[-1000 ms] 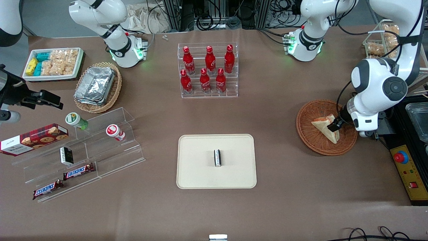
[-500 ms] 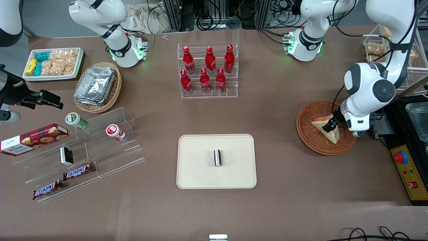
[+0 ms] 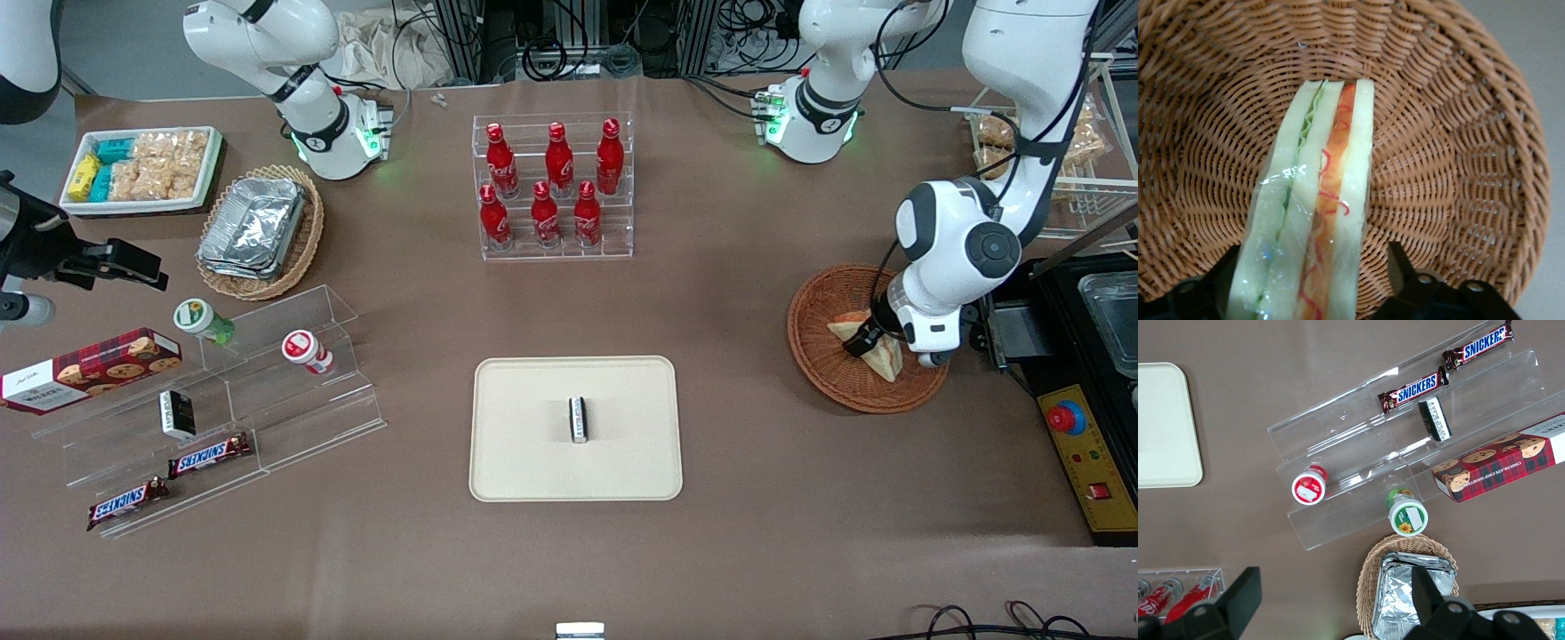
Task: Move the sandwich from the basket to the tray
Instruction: 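Close the left gripper on the sandwich's edge, then lift the sandwich out of the basket with the left gripper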
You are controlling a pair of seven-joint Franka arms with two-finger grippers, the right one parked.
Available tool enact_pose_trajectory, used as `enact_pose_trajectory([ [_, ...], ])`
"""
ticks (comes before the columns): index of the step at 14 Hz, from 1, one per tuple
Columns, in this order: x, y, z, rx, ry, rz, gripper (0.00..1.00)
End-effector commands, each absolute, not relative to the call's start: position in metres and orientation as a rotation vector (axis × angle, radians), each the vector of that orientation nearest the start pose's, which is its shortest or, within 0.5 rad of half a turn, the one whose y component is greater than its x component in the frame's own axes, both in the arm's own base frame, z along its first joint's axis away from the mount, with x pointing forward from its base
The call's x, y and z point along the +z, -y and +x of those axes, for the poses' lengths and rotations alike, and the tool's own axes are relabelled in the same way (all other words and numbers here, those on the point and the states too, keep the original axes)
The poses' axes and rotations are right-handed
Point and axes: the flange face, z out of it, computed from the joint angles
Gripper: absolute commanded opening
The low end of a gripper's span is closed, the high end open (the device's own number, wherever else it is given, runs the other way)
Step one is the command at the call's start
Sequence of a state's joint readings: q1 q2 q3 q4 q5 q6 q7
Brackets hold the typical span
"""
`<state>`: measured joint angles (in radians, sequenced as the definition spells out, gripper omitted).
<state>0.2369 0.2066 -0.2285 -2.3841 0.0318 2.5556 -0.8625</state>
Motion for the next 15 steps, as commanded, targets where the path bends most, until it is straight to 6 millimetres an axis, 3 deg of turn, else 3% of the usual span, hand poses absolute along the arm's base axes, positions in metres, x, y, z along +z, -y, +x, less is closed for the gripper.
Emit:
enact_pose_trajectory([
  [1,0.247,0.012,0.506,0.014,1.351,-2.874,0.00],
  [3,0.265,0.011,0.514,-0.032,1.343,-2.885,0.00],
  [5,0.299,0.011,0.527,-0.003,1.336,-2.865,0.00],
  [8,0.385,0.018,0.565,0.176,1.260,-2.822,0.00],
  [10,0.449,0.033,0.580,0.199,1.205,-2.836,0.00],
  [13,0.545,0.072,0.586,0.189,1.011,-2.942,0.00],
  [15,0.585,0.116,0.593,0.190,0.875,-3.028,0.00],
])
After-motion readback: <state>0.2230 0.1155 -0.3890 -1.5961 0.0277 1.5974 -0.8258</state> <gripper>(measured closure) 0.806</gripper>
